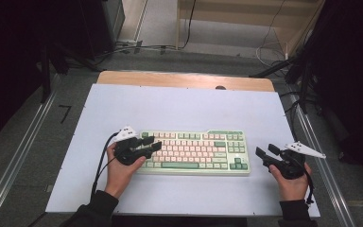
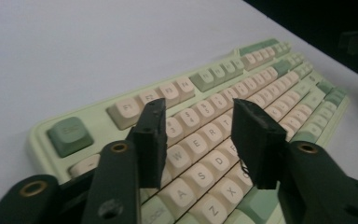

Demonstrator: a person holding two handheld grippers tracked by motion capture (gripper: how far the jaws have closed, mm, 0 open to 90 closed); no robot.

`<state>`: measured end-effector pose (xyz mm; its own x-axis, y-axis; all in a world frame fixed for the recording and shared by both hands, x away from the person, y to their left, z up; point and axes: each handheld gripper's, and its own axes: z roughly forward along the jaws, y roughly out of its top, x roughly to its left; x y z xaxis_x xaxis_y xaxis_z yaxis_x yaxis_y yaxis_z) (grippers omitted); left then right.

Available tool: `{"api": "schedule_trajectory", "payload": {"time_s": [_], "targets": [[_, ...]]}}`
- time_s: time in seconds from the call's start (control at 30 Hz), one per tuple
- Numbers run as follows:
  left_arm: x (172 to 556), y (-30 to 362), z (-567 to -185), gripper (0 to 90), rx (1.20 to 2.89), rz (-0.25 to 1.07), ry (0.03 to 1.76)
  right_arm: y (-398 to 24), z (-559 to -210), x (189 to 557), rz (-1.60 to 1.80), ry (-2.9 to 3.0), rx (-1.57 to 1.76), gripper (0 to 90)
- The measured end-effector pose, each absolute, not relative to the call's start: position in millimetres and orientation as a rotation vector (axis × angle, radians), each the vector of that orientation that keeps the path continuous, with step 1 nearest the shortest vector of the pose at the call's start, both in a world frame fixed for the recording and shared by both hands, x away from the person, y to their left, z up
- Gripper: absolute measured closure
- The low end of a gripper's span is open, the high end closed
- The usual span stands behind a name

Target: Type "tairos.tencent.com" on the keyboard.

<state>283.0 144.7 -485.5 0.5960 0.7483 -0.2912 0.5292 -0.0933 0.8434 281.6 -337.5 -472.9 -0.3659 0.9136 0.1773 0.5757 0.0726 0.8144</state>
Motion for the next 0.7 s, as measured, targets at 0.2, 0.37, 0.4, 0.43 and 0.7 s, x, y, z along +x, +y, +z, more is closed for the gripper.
{"api": "schedule_trajectory", "payload": {"time_s": [0.2, 0.37, 0.4, 0.43, 0.7], "targets": [[292.2, 119.5, -484.6, 90.0, 1.828, 0.247, 1.024, -335.0, -473.1, 281.0, 1.199, 1.986, 1.477, 38.3], [300.9, 98.0, -483.2, 90.0, 1.883, 0.265, 0.995, -334.7, -473.1, 280.3, 1.203, 1.988, 1.476, 38.4], [300.9, 98.0, -483.2, 90.0, 1.883, 0.265, 0.995, -334.8, -473.2, 280.3, 1.204, 1.989, 1.477, 38.5], [303.4, 93.1, -485.0, 90.0, 1.899, 0.263, 0.998, -334.9, -473.3, 280.4, 1.203, 1.988, 1.478, 38.4], [308.5, 87.8, -487.1, 90.0, 1.937, 0.245, 1.005, -334.2, -473.9, 281.2, 1.204, 1.995, 1.475, 38.7]]}}
